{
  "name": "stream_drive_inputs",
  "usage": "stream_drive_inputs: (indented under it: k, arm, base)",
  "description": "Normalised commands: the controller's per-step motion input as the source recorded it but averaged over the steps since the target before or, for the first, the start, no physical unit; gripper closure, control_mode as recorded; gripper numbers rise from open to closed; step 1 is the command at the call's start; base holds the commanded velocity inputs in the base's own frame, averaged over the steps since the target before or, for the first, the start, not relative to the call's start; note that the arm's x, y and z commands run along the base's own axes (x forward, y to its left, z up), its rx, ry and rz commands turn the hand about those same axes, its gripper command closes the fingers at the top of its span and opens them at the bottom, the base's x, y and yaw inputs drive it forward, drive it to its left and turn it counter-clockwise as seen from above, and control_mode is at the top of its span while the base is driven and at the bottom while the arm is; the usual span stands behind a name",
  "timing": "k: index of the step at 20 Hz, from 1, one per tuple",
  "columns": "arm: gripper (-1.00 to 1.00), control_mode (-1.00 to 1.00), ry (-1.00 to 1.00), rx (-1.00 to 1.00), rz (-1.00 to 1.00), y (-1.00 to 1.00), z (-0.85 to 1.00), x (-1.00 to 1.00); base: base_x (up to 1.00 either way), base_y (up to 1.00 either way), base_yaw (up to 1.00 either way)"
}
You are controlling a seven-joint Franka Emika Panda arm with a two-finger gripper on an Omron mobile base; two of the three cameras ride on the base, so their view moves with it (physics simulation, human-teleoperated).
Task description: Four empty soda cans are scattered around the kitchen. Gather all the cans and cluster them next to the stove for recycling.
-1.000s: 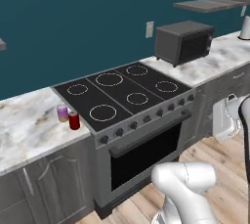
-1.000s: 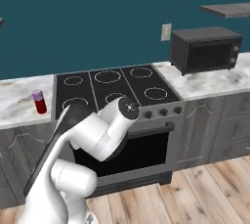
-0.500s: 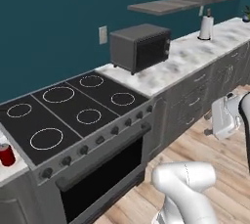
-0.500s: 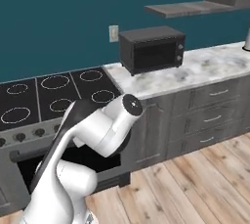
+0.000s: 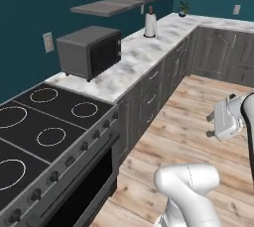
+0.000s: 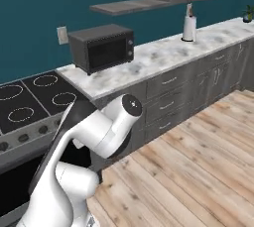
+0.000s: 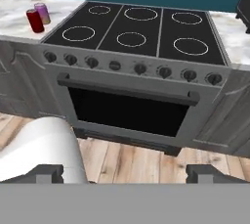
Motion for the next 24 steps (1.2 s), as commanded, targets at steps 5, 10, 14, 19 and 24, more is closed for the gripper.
stream_drive_inputs:
  k: [5,10,14,19,24]
  arm:
    - [-1.00,1.00,0.00,0.00,0.00,0.00,0.00,0.00]
    - [-1.00,1.00,0.00,0.00,0.00,0.00,0.00,0.00]
    - [-1.00,1.00,0.00,0.00,0.00,0.00,0.00,0.00]
    - [-1.00,1.00,0.00,0.00,0.00,0.00,0.00,0.00]
    - [-1.00,1.00,0.00,0.00,0.00,0.00,0.00,0.00]
  base:
    - [0.00,0.00,-0.50]
    - [0.00,0.00,-0.50]
    - [0.00,0.00,-0.50]
    - [0.00,0.00,-0.50]
    - [0.00,0.00,-0.50]
